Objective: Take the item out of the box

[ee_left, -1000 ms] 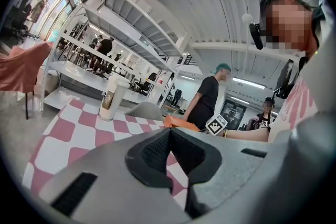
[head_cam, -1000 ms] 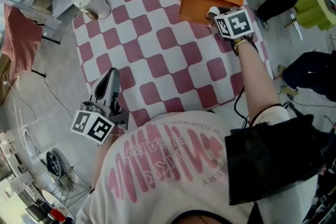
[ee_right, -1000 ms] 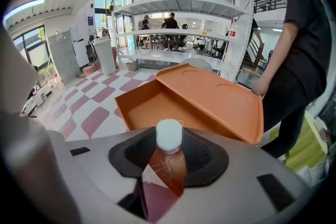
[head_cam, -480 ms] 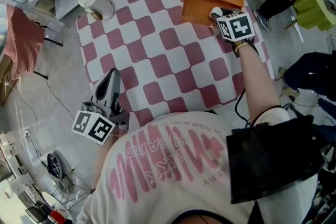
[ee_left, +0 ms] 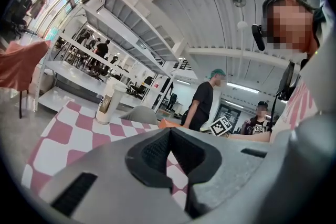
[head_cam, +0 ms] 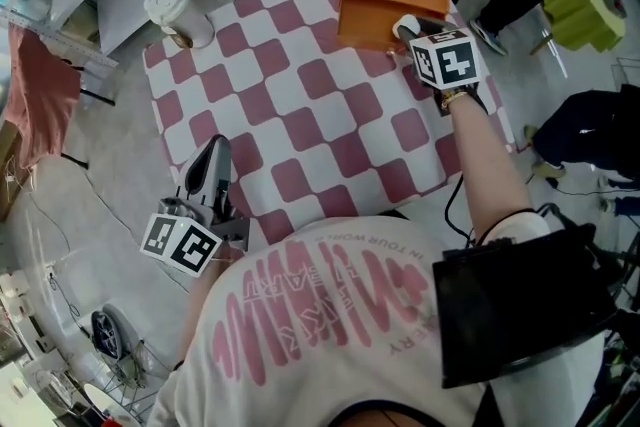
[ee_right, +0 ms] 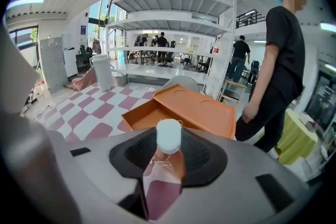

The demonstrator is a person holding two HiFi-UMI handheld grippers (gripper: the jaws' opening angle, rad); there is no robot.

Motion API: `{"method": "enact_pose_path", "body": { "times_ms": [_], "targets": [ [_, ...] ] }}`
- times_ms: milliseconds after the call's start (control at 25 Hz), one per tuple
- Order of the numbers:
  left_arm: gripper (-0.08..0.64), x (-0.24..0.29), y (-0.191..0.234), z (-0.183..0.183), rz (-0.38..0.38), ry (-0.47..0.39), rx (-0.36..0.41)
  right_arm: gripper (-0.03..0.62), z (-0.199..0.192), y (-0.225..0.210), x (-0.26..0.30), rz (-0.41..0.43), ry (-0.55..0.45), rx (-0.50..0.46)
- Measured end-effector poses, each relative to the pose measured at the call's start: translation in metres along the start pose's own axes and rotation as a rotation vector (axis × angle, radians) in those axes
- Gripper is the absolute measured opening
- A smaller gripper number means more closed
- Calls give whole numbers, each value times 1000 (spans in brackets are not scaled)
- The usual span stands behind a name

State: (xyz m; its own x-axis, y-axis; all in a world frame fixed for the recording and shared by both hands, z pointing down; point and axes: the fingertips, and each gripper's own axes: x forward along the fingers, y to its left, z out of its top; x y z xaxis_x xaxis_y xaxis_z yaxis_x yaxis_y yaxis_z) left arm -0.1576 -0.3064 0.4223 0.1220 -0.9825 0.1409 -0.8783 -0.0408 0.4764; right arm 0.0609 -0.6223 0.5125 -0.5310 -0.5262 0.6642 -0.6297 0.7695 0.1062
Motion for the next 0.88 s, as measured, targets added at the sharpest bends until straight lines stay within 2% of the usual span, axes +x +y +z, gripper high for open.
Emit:
{"method": "enact_pose_path", "body": {
  "times_ms": [280, 640, 880],
  "targets": [
    [6, 0, -13, 6, -92, 0, 6, 140, 20, 8, -50, -78, -113, 5],
    [6, -11, -35, 32, -217, -26, 75, 138, 43, 35, -118, -150, -283, 8],
    [8, -30, -43, 36, -256, -32, 85, 138, 52, 60, -156, -179, -341, -25]
  ]
}}
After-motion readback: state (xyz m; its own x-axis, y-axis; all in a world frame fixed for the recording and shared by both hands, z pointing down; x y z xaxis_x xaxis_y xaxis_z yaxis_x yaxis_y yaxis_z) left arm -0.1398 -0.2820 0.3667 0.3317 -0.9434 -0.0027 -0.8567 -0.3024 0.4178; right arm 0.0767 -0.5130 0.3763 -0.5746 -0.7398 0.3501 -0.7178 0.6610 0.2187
